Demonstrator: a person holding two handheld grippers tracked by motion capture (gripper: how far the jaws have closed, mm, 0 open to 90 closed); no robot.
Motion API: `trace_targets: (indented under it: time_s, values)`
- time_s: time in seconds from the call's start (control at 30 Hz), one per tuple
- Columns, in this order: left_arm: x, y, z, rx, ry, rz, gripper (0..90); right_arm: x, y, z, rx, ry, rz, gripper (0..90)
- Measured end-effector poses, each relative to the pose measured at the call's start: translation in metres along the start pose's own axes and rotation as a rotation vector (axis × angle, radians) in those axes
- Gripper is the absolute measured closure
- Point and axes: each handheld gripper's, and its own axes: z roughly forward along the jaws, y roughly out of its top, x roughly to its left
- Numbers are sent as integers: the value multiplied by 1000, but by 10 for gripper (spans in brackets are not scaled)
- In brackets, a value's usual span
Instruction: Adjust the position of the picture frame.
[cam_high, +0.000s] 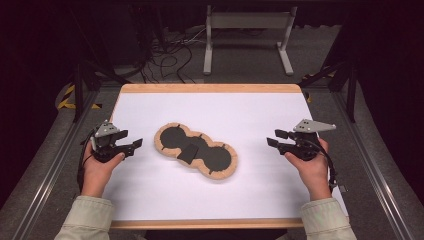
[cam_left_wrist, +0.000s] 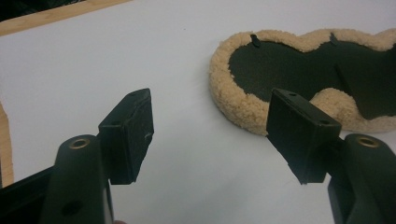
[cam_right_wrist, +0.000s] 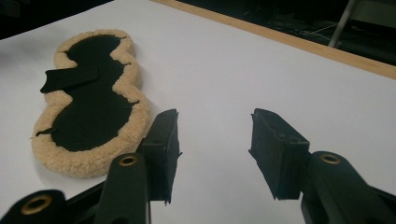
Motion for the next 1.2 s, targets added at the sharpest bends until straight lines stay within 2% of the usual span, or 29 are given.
trace_targets:
  time_s: [0.2,0.43,0.8,0.97,1.0,1.03,1.07,1.1,1.17,1.2]
  values:
    - [-3,7,-1,-14,-8,17,322,0,-2,-4,2,-5,7,515]
    - [-2,8,-1,-21,-14,4,309,-1,-4,-6,-1,-11,10,508]
    - [-2,9,0,-19,-9,7,306,-1,-4,-6,2,-12,8,501]
    - [-3,11,1,-30,-13,8,373,0,-4,-6,4,-10,10,501]
    - [-3,13,2,-34,1,12,403,0,-4,-6,5,-9,6,501]
    - [-3,13,2,-36,3,5,428,0,-4,-6,5,-8,5,500]
    - [-2,14,2,-36,31,-4,473,1,-3,-6,4,-8,8,501]
    - [-1,15,3,-28,36,-13,515,1,-4,-6,3,-6,11,500]
    - [1,16,4,-21,20,-22,529,1,-4,-7,3,-5,13,501]
    - [4,16,5,-17,16,-29,616,1,-4,-7,5,-6,13,501]
